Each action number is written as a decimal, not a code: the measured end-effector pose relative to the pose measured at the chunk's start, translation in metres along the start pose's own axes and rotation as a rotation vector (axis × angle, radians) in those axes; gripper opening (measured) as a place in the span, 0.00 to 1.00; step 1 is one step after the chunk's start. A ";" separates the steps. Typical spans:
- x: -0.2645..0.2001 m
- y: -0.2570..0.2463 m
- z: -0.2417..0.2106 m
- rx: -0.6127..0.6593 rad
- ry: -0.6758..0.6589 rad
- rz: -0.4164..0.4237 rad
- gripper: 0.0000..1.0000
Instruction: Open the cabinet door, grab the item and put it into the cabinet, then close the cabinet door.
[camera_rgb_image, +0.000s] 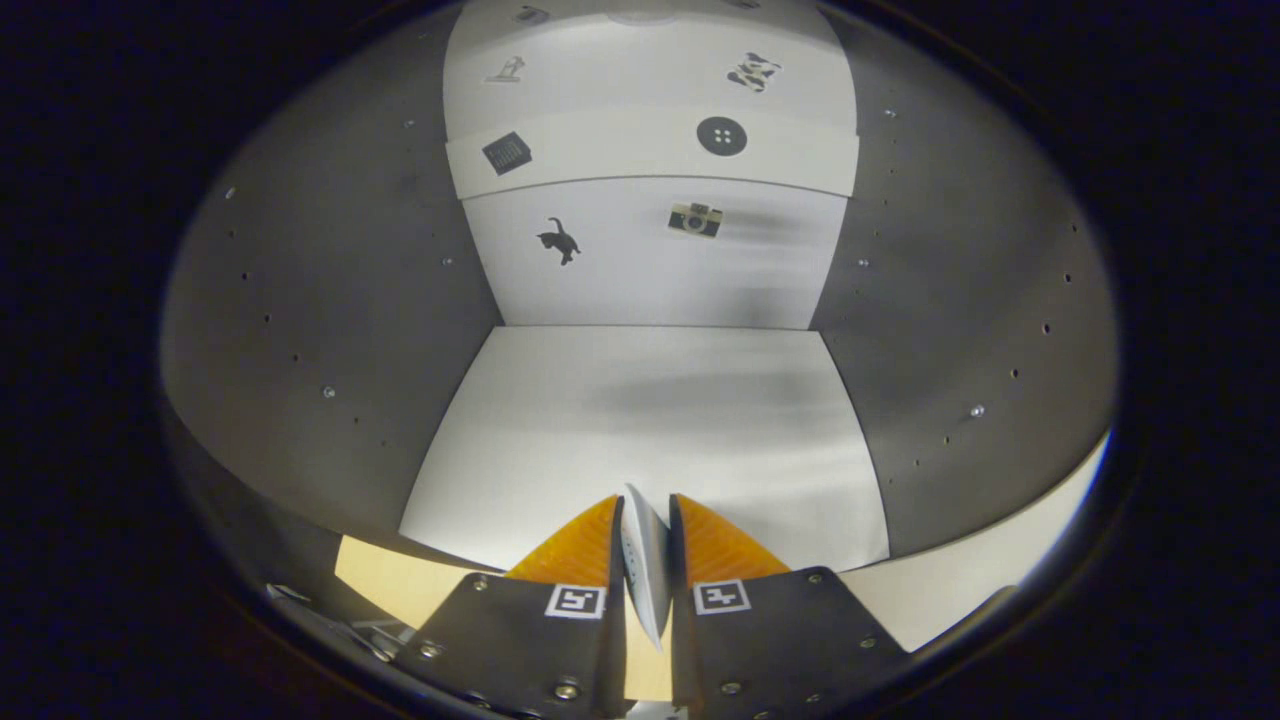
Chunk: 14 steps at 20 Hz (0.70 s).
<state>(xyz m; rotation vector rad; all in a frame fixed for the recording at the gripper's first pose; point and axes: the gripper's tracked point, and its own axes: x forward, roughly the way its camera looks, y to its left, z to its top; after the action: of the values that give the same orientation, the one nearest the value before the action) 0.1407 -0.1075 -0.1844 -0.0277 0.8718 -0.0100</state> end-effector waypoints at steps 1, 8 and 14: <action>0.001 0.001 0.001 0.000 -0.003 0.001 0.19; 0.004 0.009 0.006 0.013 -0.022 0.010 0.26; 0.005 0.013 0.010 0.004 -0.054 0.012 0.27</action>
<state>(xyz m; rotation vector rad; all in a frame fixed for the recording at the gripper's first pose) 0.1512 -0.0946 -0.1818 -0.0190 0.8177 -0.0002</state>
